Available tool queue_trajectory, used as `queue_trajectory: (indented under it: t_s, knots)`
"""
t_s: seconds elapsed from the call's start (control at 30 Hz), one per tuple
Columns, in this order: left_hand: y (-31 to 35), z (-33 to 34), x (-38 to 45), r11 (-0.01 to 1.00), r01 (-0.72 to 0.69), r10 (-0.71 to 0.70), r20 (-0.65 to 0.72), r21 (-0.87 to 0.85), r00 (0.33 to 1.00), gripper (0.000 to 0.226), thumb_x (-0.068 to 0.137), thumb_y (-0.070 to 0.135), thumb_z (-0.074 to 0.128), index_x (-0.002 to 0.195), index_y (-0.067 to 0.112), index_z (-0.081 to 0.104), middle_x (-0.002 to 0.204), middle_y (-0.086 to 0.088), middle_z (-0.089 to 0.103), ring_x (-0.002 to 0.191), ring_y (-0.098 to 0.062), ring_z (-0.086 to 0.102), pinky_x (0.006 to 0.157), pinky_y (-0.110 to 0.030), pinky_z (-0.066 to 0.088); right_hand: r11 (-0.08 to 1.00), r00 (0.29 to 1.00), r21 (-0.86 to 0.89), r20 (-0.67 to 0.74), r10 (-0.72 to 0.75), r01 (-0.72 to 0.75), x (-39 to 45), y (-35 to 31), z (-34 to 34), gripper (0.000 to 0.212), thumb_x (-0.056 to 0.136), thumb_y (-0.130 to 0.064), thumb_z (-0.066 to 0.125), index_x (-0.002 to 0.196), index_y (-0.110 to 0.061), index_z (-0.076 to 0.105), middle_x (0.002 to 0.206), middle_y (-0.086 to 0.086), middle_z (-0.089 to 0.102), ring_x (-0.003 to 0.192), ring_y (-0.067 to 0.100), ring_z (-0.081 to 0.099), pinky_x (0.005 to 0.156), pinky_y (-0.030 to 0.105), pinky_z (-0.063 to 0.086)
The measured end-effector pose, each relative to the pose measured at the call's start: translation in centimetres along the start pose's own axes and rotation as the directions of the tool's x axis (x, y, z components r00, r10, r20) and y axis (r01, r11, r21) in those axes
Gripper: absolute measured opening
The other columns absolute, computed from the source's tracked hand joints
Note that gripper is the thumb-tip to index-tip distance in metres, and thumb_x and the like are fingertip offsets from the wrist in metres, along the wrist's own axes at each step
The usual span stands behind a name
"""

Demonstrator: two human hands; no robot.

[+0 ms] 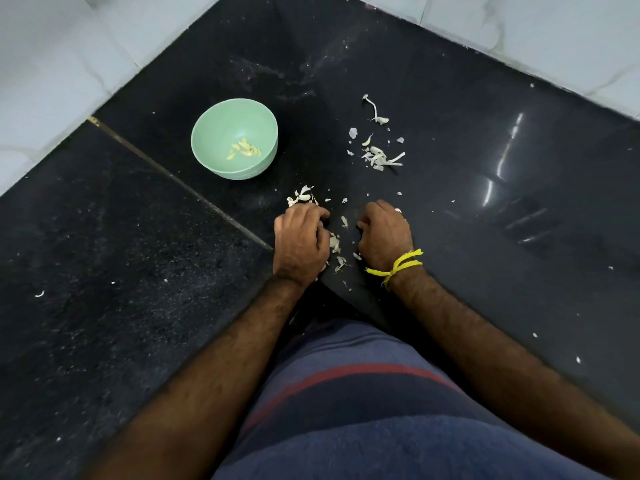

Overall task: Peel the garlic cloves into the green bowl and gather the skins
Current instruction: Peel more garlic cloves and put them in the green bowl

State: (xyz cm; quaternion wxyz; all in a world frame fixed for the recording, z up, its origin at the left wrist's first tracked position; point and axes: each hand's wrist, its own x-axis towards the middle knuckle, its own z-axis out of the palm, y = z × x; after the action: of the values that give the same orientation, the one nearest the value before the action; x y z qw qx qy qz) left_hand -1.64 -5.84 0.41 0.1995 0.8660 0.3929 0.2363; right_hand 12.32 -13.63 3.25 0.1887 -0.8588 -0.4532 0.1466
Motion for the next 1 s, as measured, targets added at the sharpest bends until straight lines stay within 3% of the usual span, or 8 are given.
queue_trajectory:
  t_s: [0.1, 0.2, 0.33, 0.4, 0.53, 0.73, 0.87, 1.0]
  knots:
    - [0.2, -0.1, -0.1, 0.997, -0.071, 0.071, 0.013, 0.014, 0.997, 0.027, 0.087, 0.016, 0.051, 0.108, 0.014, 0.068, 0.11, 0.001, 0.066, 0.11, -0.019, 0.054, 0.095, -0.04, 0.037, 0.999, 1.0, 0.028, 0.022, 0.021, -0.022, 0.4, 0.1, -0.5, 0.019, 0.09, -0.011, 0.063, 0.078, -0.016, 0.05, 0.097, 0.013, 0.062, 0.09, 0.031, 0.058, 0.076, 0.034, 0.042]
    - [0.2, 0.0, 0.1, 0.996, -0.087, 0.087, -0.001, 0.008, 0.996, 0.027, 0.092, 0.015, 0.06, 0.117, 0.016, 0.07, 0.114, 0.003, 0.068, 0.111, -0.018, 0.055, 0.095, -0.039, 0.036, 0.964, 0.992, 0.239, 0.087, 0.097, -0.115, 1.5, 1.4, -1.7, 0.013, 0.084, -0.016, 0.075, 0.076, -0.009, 0.068, 0.081, 0.006, 0.07, 0.076, 0.019, 0.062, 0.072, 0.024, 0.042]
    - [1.5, -0.4, 0.7, 0.968, -0.09, 0.107, 0.063, -0.234, 0.992, 0.033, 0.095, 0.023, 0.066, 0.127, 0.016, 0.07, 0.114, 0.002, 0.072, 0.106, -0.013, 0.061, 0.097, -0.028, 0.043, 0.674, 0.955, 0.677, 0.226, 0.191, -0.295, 1.6, 2.1, -2.9, 0.012, 0.086, -0.018, 0.076, 0.075, -0.013, 0.073, 0.063, 0.002, 0.067, 0.052, 0.004, 0.057, 0.053, 0.02, 0.045]
    - [2.5, -0.7, 0.9, 0.931, -0.067, 0.095, 0.059, -0.358, 0.994, 0.031, 0.091, 0.022, 0.071, 0.121, 0.014, 0.073, 0.11, 0.001, 0.075, 0.101, -0.012, 0.066, 0.095, -0.023, 0.048, 0.581, 0.951, 0.754, 0.254, 0.175, -0.308, 1.2, 1.8, -2.9, 0.012, 0.088, -0.015, 0.074, 0.076, -0.013, 0.072, 0.063, 0.003, 0.067, 0.051, 0.004, 0.057, 0.05, 0.019, 0.045]
    - [3.2, -1.3, 1.2, 0.879, 0.008, 0.015, 0.044, -0.478, 0.999, 0.016, 0.089, 0.02, 0.072, 0.102, 0.014, 0.079, 0.096, 0.006, 0.076, 0.086, -0.004, 0.069, 0.08, -0.029, 0.056, 0.464, 0.94, 0.819, 0.322, 0.112, -0.336, 0.3, 1.8, -2.7, 0.013, 0.091, -0.011, 0.069, 0.087, 0.002, 0.072, 0.071, 0.009, 0.069, 0.054, 0.007, 0.06, 0.049, 0.019, 0.045]
    - [3.1, -1.7, 1.6, 0.907, 0.023, 0.031, 0.121, -0.42, 0.992, 0.012, 0.092, 0.02, 0.068, 0.096, 0.012, 0.076, 0.083, 0.007, 0.073, 0.071, -0.003, 0.064, 0.069, -0.019, 0.051, 0.46, 0.947, 0.831, 0.31, 0.083, -0.312, 0.1, 1.8, -2.1, 0.021, 0.092, -0.018, 0.069, 0.082, 0.001, 0.072, 0.066, 0.005, 0.069, 0.054, 0.01, 0.061, 0.048, 0.019, 0.045]
    - [3.0, -2.0, 2.2, 0.921, 0.03, 0.044, 0.18, -0.388, 0.983, 0.008, 0.096, 0.014, 0.065, 0.094, 0.011, 0.072, 0.08, 0.007, 0.071, 0.074, -0.009, 0.065, 0.07, -0.018, 0.051, 0.52, 0.962, 0.814, 0.267, 0.059, -0.258, 0.2, 1.6, -1.9, 0.025, 0.094, -0.021, 0.067, 0.074, -0.007, 0.067, 0.067, 0.008, 0.068, 0.055, 0.012, 0.063, 0.049, 0.021, 0.047]
    - [3.1, -2.3, 2.3, 0.91, 0.057, 0.036, 0.215, -0.41, 0.976, 0.008, 0.099, 0.011, 0.061, 0.094, 0.009, 0.068, 0.081, 0.004, 0.069, 0.077, -0.008, 0.063, 0.071, -0.014, 0.047, 0.494, 0.959, 0.827, 0.28, 0.053, -0.268, 0.1, 1.3, -1.8, 0.026, 0.095, -0.022, 0.066, 0.078, -0.003, 0.067, 0.07, 0.012, 0.068, 0.055, 0.014, 0.062, 0.05, 0.022, 0.047]
